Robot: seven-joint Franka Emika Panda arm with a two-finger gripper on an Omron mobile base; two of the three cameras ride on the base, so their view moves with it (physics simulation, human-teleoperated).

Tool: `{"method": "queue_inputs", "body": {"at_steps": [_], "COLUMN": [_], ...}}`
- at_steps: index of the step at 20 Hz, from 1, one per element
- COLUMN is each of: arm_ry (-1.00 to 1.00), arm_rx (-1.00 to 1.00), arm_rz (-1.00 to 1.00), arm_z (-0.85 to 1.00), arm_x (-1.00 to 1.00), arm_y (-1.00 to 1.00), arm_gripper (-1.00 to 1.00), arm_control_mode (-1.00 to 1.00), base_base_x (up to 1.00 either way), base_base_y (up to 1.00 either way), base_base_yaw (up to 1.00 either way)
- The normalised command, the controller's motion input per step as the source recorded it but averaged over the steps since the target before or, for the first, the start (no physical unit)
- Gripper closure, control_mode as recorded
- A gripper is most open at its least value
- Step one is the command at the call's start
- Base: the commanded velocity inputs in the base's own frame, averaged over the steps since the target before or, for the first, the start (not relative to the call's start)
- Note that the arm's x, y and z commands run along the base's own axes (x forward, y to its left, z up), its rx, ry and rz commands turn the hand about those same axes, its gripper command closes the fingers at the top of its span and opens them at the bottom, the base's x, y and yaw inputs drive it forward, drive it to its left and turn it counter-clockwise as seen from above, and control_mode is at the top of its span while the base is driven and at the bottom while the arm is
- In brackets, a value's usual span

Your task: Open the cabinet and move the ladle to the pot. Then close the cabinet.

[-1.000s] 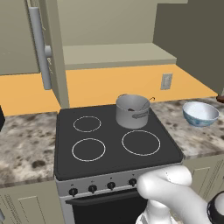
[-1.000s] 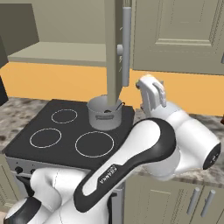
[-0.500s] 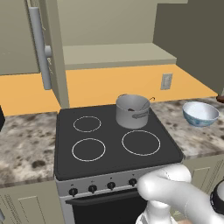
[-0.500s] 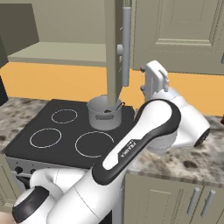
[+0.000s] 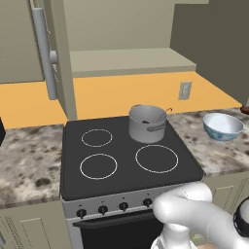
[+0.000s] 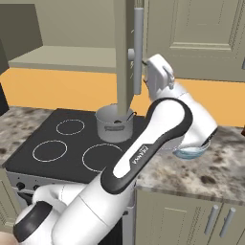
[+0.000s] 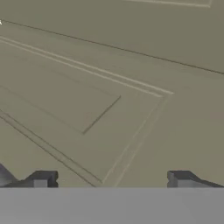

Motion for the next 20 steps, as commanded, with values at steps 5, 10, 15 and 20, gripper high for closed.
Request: {"method": "queue_inputs", "body": {"at_steps": [5,10,15,20], "arm_ry": [-0.14,-0.16,-0.05,0.00], "arm_rx": [-0.06,-0.09,-0.04,0.00], "arm_rz": [0.00,0.00,-0.02,-0.05], "arm_z": [0.19,0.27,0.25,0.25], "arm_x": [0.00,-0.09,0.02,0.17], "arm_y": [0.85,0.89,0.85,0.73], "arm_gripper": [-1.00,-1.00,-1.00,-1.00], "arm_control_mode": [-1.00,-1.00,-1.00,-1.00], "base_base_x": [0.00,0.00,0.00,0.00], "base_base_y": [0.00,0.00,0.00,0.00], "base_base_yaw": [0.00,0.00,0.00,0.00]}}
